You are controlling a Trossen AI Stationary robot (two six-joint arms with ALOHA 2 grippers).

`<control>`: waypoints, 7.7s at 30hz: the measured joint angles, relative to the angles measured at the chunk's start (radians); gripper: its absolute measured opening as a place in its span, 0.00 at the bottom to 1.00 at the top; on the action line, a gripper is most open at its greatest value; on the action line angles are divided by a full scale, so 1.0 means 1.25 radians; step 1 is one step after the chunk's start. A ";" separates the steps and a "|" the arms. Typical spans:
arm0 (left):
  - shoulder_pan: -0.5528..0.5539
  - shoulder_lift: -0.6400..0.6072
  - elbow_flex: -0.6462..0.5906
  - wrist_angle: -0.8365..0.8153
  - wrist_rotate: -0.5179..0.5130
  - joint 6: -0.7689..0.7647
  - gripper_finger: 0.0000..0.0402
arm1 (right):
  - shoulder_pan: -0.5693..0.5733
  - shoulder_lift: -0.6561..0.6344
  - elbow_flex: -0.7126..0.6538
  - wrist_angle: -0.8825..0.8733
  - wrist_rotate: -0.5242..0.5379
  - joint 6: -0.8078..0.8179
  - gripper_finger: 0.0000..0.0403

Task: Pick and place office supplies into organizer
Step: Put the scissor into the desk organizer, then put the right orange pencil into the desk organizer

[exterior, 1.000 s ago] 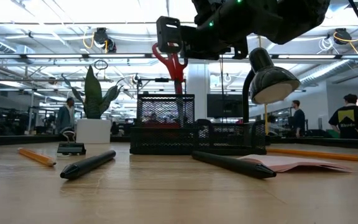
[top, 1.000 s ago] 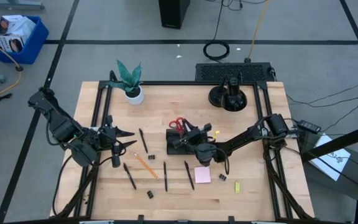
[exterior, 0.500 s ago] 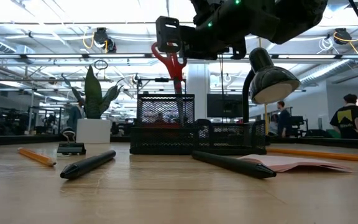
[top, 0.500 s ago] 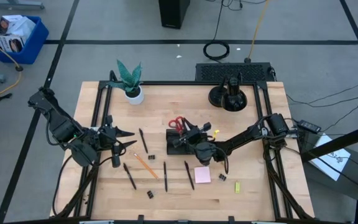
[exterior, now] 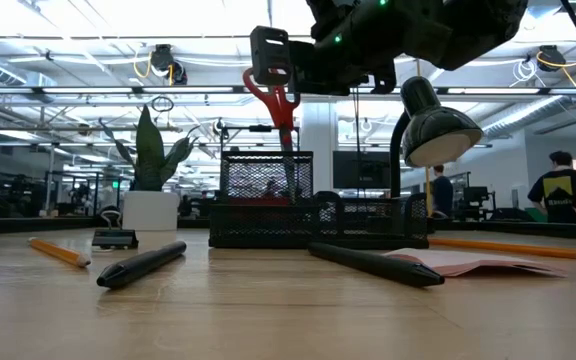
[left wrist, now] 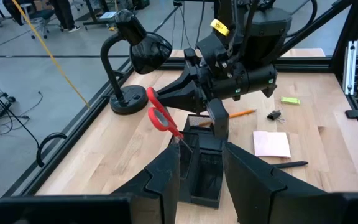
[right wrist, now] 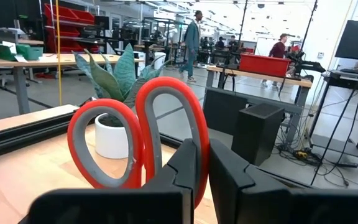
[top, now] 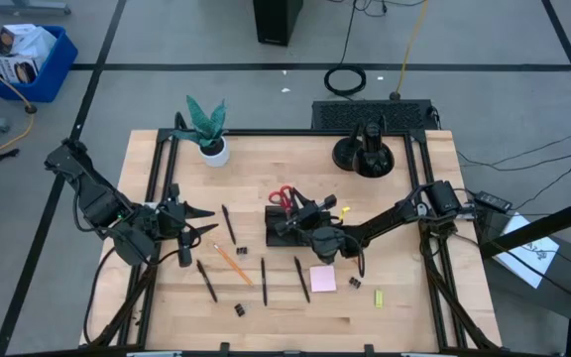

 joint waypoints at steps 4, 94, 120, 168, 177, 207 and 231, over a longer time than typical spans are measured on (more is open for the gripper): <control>0.000 0.000 0.000 0.000 0.000 0.000 0.32 | 0.000 0.000 0.000 0.001 0.000 -0.010 0.03; 0.000 0.009 0.000 0.001 0.016 -0.003 0.32 | -0.019 0.066 0.001 -0.086 0.002 0.097 0.03; 0.000 0.009 0.000 0.000 0.015 -0.003 0.32 | -0.019 0.068 0.000 -0.088 -0.002 0.117 0.17; -0.001 0.009 0.000 0.000 0.016 -0.003 0.32 | -0.003 0.061 0.000 -0.042 -0.059 -0.017 0.46; -0.001 0.009 0.000 0.000 0.016 -0.003 0.32 | 0.028 0.061 0.000 0.212 -0.061 -0.283 0.46; -0.001 0.053 0.000 0.000 0.028 -0.015 0.32 | 0.139 -0.082 0.000 0.445 -0.057 -0.776 0.46; -0.001 0.078 0.000 0.000 0.027 -0.012 0.32 | 0.143 -0.132 0.000 0.439 0.015 -0.976 0.46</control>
